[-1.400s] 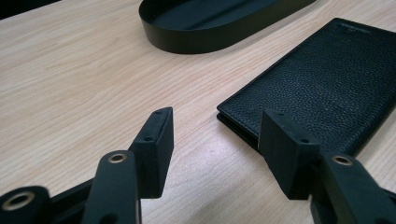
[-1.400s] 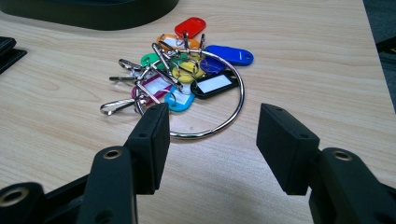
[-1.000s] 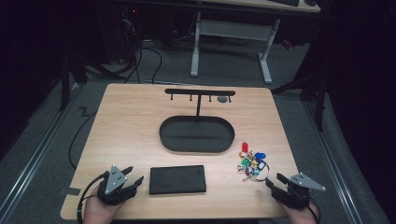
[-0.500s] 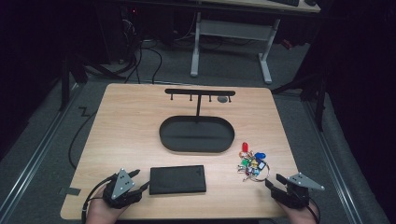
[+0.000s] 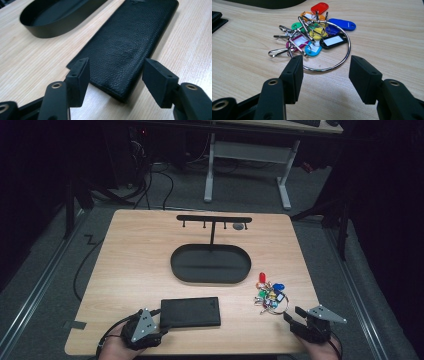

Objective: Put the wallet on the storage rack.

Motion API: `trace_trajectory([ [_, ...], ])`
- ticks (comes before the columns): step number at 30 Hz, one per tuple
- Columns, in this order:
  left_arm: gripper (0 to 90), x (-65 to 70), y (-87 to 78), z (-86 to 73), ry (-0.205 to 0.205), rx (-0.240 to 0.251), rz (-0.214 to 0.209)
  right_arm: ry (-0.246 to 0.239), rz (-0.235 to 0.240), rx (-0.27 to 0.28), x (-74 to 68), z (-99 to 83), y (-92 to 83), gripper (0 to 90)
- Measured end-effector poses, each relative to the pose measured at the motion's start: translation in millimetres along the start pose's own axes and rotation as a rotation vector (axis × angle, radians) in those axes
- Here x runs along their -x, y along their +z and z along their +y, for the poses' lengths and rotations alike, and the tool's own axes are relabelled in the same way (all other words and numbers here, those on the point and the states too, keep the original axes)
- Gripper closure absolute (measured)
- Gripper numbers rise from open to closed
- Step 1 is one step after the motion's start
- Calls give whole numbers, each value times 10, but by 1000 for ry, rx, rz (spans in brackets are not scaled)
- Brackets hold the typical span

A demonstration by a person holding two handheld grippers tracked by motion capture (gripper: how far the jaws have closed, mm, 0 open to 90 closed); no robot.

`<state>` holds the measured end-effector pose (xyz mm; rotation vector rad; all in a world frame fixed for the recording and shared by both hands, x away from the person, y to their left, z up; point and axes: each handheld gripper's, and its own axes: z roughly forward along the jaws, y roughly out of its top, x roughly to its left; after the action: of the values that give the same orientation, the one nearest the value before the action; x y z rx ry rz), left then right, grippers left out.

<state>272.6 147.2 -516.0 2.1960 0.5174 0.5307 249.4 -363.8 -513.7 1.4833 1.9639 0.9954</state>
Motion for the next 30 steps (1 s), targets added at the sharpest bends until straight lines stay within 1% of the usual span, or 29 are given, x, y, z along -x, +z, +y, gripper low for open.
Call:
trace_trajectory([
  [2,394,31,50,19,13,-8,8,-3,2,-4,1,0,6,455],
  [4,400,59,106,33,29,-18,4,-1,4,-4,-2,1,12,456],
  [6,408,92,169,37,55,-36,-1,0,5,-5,-5,2,15,456],
  [7,408,111,197,36,70,-42,3,0,5,-5,-6,2,15,456],
  [9,405,129,222,37,94,-42,10,-1,5,-1,-7,2,13,457],
  [12,404,144,239,35,106,-36,10,0,7,0,-6,3,11,457],
  [14,416,158,244,11,133,-32,22,1,8,-3,-5,1,15,457],
  [15,426,167,245,-8,142,-21,29,1,8,-4,-5,0,15,457],
  [16,439,169,243,-29,146,-7,31,2,9,-4,-5,0,16,457],
  [18,469,167,239,-49,157,5,29,2,8,-1,-5,2,13,457],
  [21,535,182,236,-50,183,3,43,5,9,2,-9,3,8,457],
  [22,556,178,229,-44,186,0,45,3,9,2,-7,3,6,457],
  [23,595,179,226,-44,184,5,44,4,9,2,-7,3,7,457],
  [25,620,187,223,-39,186,8,45,6,10,2,-9,3,8,457],
  [28,676,223,212,-20,211,9,58,4,11,1,-8,3,6,457],
  [29,707,229,209,-13,214,6,62,4,12,3,-6,2,5,457],
  [30,715,236,211,-7,213,8,64,3,11,1,-3,2,4,457],
])
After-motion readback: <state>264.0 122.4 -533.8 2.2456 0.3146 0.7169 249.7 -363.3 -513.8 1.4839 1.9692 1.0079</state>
